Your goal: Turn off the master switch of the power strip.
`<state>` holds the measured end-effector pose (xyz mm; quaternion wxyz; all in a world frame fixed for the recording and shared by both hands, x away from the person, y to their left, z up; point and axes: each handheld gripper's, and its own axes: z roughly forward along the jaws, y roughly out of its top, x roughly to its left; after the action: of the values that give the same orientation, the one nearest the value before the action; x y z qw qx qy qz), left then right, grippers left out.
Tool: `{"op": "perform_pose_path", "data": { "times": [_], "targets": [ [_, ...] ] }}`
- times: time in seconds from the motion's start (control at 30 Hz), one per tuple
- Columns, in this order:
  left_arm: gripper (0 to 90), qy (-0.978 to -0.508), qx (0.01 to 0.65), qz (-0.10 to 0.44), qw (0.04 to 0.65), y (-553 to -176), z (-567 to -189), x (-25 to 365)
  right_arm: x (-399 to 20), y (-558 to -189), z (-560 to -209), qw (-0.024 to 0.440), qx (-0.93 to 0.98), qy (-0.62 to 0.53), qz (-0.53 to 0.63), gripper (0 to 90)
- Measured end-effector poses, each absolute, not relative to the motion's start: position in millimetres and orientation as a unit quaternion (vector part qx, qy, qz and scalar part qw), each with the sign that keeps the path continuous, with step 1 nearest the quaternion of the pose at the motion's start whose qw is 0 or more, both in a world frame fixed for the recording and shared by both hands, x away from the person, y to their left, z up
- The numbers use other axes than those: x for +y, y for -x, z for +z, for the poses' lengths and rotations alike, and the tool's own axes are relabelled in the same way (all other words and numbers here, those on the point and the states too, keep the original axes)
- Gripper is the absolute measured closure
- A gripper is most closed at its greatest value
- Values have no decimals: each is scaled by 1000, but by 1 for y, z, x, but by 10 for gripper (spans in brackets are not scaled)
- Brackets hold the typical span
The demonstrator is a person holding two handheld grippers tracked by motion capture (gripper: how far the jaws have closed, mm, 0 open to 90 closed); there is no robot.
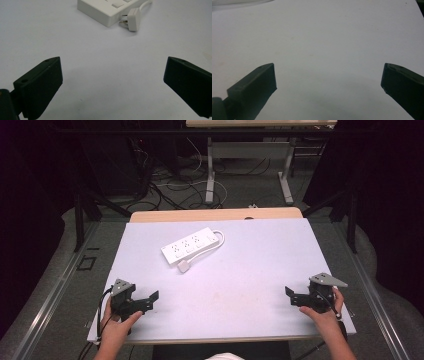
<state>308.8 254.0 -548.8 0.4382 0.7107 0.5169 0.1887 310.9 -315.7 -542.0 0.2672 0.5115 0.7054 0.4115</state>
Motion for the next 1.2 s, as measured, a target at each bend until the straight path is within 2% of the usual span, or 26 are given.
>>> {"op": "perform_pose_path", "data": {
  "times": [0.2,0.33,0.77,1.1,1.2],
  "targets": [
    [23,-711,513,194,441,-308,-547,256,-313,-308,-547,279,708,-513,397,0],
    [25,-709,514,194,442,-308,-547,254,-314,-306,-550,270,707,-519,398,22],
    [34,-733,488,214,423,-305,-544,245,-318,-306,-551,273,701,-523,401,42],
    [163,-742,474,216,423,-301,-542,237,-319,-305,-550,276,699,-521,405,56],
    [164,-746,464,219,425,-299,-540,233,-318,-305,-551,276,700,-520,404,56]
  ]
}}
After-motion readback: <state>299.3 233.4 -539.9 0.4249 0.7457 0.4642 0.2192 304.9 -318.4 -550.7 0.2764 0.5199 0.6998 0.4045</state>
